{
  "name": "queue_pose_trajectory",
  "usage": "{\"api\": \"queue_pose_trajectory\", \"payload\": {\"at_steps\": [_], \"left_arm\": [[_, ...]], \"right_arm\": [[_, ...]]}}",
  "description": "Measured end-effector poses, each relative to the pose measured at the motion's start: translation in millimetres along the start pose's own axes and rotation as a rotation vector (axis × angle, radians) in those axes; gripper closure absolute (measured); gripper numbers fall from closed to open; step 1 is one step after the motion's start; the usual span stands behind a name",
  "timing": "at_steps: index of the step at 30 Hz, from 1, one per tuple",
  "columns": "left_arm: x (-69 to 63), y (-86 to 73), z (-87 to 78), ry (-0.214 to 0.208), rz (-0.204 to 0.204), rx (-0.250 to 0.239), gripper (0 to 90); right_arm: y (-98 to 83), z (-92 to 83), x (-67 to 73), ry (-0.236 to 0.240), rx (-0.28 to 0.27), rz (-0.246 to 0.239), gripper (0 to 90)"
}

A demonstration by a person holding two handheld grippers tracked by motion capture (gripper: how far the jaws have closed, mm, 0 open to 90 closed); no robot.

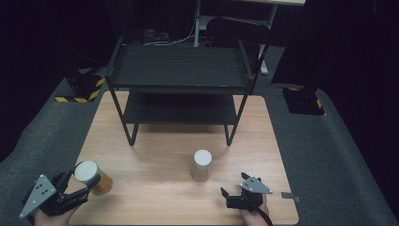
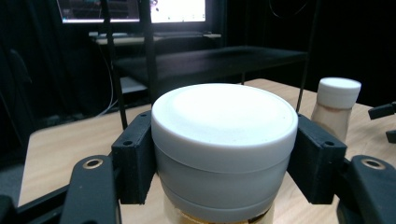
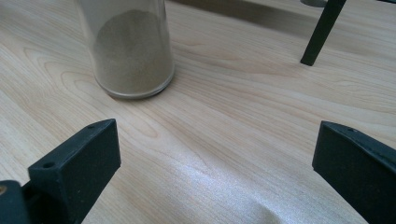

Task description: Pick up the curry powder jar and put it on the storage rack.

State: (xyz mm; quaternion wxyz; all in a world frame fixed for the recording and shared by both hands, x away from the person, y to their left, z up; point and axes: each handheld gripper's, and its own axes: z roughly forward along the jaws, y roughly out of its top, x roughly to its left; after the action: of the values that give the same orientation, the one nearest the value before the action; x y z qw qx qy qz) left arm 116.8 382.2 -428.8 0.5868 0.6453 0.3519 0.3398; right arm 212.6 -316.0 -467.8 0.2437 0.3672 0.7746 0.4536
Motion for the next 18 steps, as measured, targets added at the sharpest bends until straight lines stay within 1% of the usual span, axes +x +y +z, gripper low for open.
{"api": "queue_pose_trajectory", "payload": {"at_steps": [2,5,7,8,9,11,12,14,15,16,18], "left_arm": [[0.2,7.5,2.4,-0.008,0.009,-0.008,33.7],[1.2,16.2,6.7,-0.022,0.009,-0.020,33.7],[3.9,25.5,11.0,-0.041,0.012,-0.017,33.7],[3.9,25.5,11.0,-0.041,0.012,-0.017,33.7],[4.5,32.0,13.9,-0.047,0.017,-0.016,33.7],[4.7,37.8,16.3,-0.051,0.016,-0.022,33.7],[4.7,37.8,16.3,-0.051,0.016,-0.022,33.7],[6.1,44.0,19.3,-0.063,0.006,-0.031,33.7],[6.1,44.0,19.3,-0.063,0.006,-0.031,33.7],[5.7,48.2,21.8,-0.066,0.011,-0.034,33.7],[4.9,50.8,23.8,-0.066,0.016,-0.033,33.7]], "right_arm": [[-0.2,-0.2,-0.4,0.002,-0.001,0.001,0.4],[-0.6,-0.4,-0.5,0.003,-0.003,0.000,0.4],[-1.0,-0.6,-1.2,0.007,-0.005,-0.001,0.4],[-1.3,-0.6,-1.5,0.007,-0.007,0.000,0.4],[-1.3,-0.6,-1.7,0.008,-0.007,0.001,0.4],[-1.3,-0.7,-1.7,0.008,-0.007,0.002,0.4],[-1.3,-0.7,-1.7,0.008,-0.007,0.002,0.4],[-2.0,-1.0,-1.9,0.007,-0.011,0.004,0.4],[-2.0,-1.0,-1.9,0.007,-0.011,0.004,0.4],[-3.0,-1.3,-2.7,0.009,-0.016,0.010,0.4],[-3.3,-1.5,-2.9,0.008,-0.018,0.012,0.4]]}}
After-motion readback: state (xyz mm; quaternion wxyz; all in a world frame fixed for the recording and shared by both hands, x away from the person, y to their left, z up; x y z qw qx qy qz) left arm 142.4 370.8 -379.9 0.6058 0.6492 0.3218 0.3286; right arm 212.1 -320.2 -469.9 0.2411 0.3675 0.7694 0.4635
